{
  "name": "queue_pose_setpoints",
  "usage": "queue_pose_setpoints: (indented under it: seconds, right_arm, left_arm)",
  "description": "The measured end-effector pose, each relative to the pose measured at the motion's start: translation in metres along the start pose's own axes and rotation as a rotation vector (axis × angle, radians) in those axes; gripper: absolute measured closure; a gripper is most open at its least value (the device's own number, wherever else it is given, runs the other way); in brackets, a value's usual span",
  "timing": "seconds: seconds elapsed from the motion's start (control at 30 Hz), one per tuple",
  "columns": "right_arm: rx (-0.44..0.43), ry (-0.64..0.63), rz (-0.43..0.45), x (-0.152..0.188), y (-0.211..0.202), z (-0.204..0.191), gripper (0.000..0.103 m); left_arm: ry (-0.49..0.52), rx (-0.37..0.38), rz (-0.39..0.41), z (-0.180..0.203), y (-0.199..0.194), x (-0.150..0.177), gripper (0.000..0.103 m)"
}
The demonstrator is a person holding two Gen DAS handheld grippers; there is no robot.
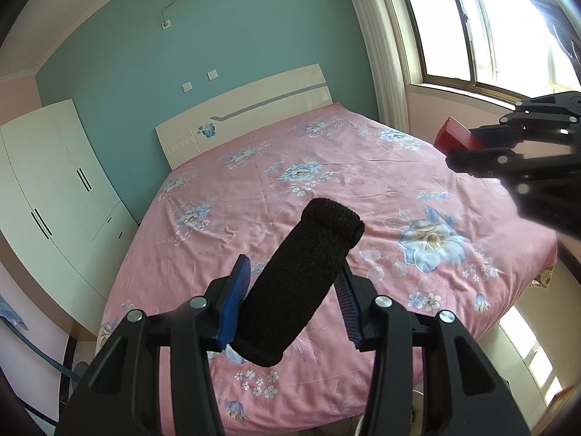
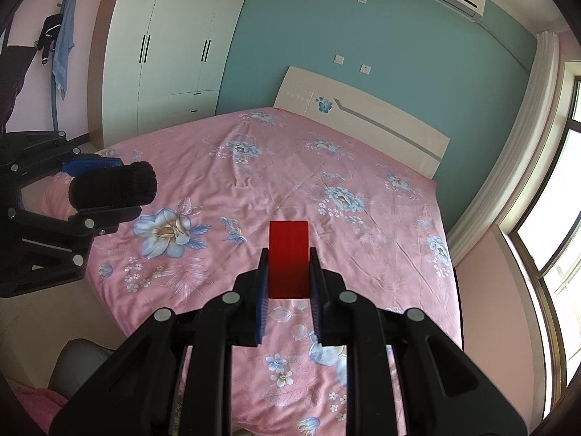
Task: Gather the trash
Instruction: 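Carry the red block and black foam grip with both tools over the trash bin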
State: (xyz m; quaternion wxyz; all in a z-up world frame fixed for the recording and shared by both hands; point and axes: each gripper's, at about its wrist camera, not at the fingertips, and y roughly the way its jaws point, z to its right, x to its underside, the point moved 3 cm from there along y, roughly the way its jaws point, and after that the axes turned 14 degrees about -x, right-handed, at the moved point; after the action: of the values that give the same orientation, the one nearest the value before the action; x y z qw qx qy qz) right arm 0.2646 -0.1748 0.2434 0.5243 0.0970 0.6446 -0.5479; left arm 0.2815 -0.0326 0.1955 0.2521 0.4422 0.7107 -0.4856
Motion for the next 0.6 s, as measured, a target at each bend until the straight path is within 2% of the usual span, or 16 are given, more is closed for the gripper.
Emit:
queue_pose_setpoints:
  seconds: [0.27, 0.4, 0.6]
  right_arm:
    - [0.006, -0.006, 0.021, 0.015, -0.042, -0.027, 0.082]
    - [0.036, -0.035, 0.02, 0.025, -0.057, -0.039, 0.082]
    - [0.028, -0.028, -0.007, 0.044, -0.063, -0.045, 0.082]
  left_arm:
    - [-0.008, -0.024, 0.021, -0.012, -0.037, 0.02, 0.054]
    - [0.003, -0.056, 0.03, -0.017, -0.051, 0.034, 0.054]
    - [0.015, -0.067, 0.011, -0.019, -0.058, 0.055, 0.054]
